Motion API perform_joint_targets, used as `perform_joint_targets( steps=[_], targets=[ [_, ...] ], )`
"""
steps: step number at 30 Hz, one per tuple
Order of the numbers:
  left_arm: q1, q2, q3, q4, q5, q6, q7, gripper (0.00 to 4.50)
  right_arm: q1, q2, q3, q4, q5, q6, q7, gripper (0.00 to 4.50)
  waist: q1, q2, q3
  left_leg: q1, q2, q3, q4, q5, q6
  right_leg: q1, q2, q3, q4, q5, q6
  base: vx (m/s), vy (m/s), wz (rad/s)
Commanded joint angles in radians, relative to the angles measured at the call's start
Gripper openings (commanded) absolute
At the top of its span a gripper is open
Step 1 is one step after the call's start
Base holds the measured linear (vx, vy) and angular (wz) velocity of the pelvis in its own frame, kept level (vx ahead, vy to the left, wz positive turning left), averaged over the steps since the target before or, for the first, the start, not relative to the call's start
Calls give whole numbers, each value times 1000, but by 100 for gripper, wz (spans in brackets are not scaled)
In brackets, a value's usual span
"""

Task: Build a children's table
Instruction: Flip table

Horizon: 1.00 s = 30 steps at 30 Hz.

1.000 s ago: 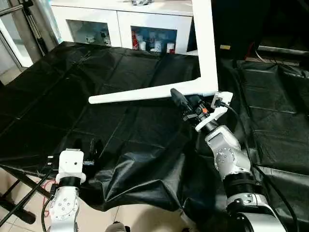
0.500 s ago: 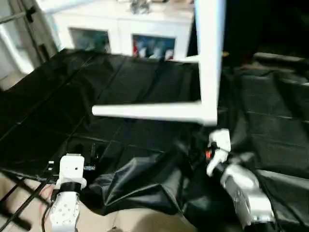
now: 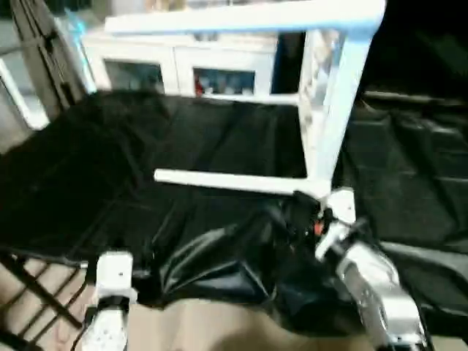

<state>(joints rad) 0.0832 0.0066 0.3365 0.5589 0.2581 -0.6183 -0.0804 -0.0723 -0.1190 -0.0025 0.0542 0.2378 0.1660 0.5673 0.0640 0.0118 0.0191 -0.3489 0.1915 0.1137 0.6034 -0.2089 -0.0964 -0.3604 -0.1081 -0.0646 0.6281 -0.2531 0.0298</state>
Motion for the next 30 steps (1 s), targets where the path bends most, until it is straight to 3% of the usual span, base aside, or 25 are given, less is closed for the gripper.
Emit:
perform_joint_targets(
  steps=[1,2,3,4,5,6,7,8,9,10,11,12,13,14,15,16,18,21,30],
  targets=[
    [-392,94,-182,-605,-318,585,-292,444,-11,11,-14,-35,-6,19,-53,450,-6,4,-18,-3,15,-3,-104,-496,-9,21,-19,13,-119,-415,-67,-55,33,-11],
    [-391,94,-183,-606,-318,586,-290,444,-11,15,-16,-38,-10,21,-64,450,-8,5,-15,-1,14,-3,-107,-518,-12,20,-19,7,-125,-437,-58,-62,44,-7],
    [-391,92,-182,-608,-317,586,-285,444,-15,29,-28,-46,-14,17,-96,450,-13,-8,-15,23,15,-6,-102,-569,-15,14,-28,-5,-139,-504,-47,-62,44,-7],
    [-390,89,-181,-609,-316,584,-283,444,-16,35,-33,-50,-15,15,-112,450,-16,33,-1,30,13,-9,-106,-631,-27,6,-24,-9,-150,-526,-44,-57,32,-3],
    [-390,89,-181,-609,-316,584,-283,444,-16,35,-33,-50,-15,15,-112,450,-38,19,8,50,16,-11,-109,-738,-24,5,-4,-60,-179,-582,-10,-71,32,-3],
    [-390,89,-181,-609,-316,584,-283,444,-16,35,-33,-50,-15,15,-112,450,-37,45,12,-19,49,-10,-187,-888,-33,88,18,-90,-66,-391,-52,-71,32,-3],
    [-390,89,-181,-609,-316,584,-283,444,-16,35,-33,-50,-15,15,-112,450,-9,43,-8,-89,56,-6,-209,-923,-46,157,8,-57,73,-174,-66,-117,33,4],
    [-390,89,-181,-609,-316,584,-283,444,-16,35,-33,-50,-15,15,-112,450,38,52,7,-116,59,30,-237,-974,-48,142,22,-53,92,-110,-61,-81,-68,14],
    [-390,89,-181,-609,-316,584,-283,444,-16,35,-33,-50,-15,15,-112,450,29,-58,-31,37,22,54,-75,-566,-27,19,-37,63,-17,-683,36,-81,-68,14],
    [-390,89,-181,-609,-316,584,-283,444,-16,35,-33,-50,-15,15,-112,450,25,-63,12,68,-28,12,103,-202,32,-90,-119,99,-202,-1122,-18,12,-136,8],
    [-390,89,-181,-609,-316,584,-283,444,-16,35,-33,-50,-15,15,-112,450,42,-36,-12,18,-24,-25,77,-71,54,-2,-141,134,-169,-1025,-61,0,0,0],
    [-390,89,-181,-609,-316,584,-283,444,-16,35,-33,-50,-15,15,-112,450,46,-40,-4,-5,-12,-24,44,-70,48,24,-133,114,-151,-905,-70,0,0,0],
    [-390,89,-181,-609,-316,584,-283,444,-16,35,-33,-50,-15,15,-112,450,47,-24,-11,-10,13,-20,-52,-203,2,27,-50,61,-86,-581,-90,0,0,0],
    [-390,89,-181,-609,-316,584,-283,444,-16,35,-33,-50,-15,15,-112,450,40,-9,-22,23,22,-19,-71,-371,-7,12,-13,56,-60,-339,-102,0,0,0],
    [-390,89,-181,-609,-316,584,-283,444,-16,35,-33,-50,-15,15,-112,450,31,-6,-24,19,23,-15,-82,-401,16,25,-13,59,-62,-195,-129,0,0,0],
    [-390,89,-181,-609,-316,584,-283,444,-16,35,-33,-50,-15,15,-112,450,25,1,-32,7,20,-13,-88,-373,29,40,-19,57,-64,-153,-130,0,0,0],
    [-390,89,-181,-609,-316,584,-283,444,-16,35,-33,-50,-15,15,-112,450,17,7,-33,-3,22,-14,-92,-340,31,43,-21,52,-69,-118,-128,0,0,0],
    [-390,89,-181,-609,-316,584,-283,444,-16,35,-33,-50,-15,15,-112,450,15,3,-37,-9,21,-5,-88,-294,36,41,-22,56,-77,-78,-120,0,0,0],
    [-390,89,-181,-609,-316,584,-283,444,-16,35,-33,-50,-15,15,-112,450,21,1,-33,-7,21,4,-88,-291,36,35,-24,63,-82,-105,-104,0,0,0]
  ],
)
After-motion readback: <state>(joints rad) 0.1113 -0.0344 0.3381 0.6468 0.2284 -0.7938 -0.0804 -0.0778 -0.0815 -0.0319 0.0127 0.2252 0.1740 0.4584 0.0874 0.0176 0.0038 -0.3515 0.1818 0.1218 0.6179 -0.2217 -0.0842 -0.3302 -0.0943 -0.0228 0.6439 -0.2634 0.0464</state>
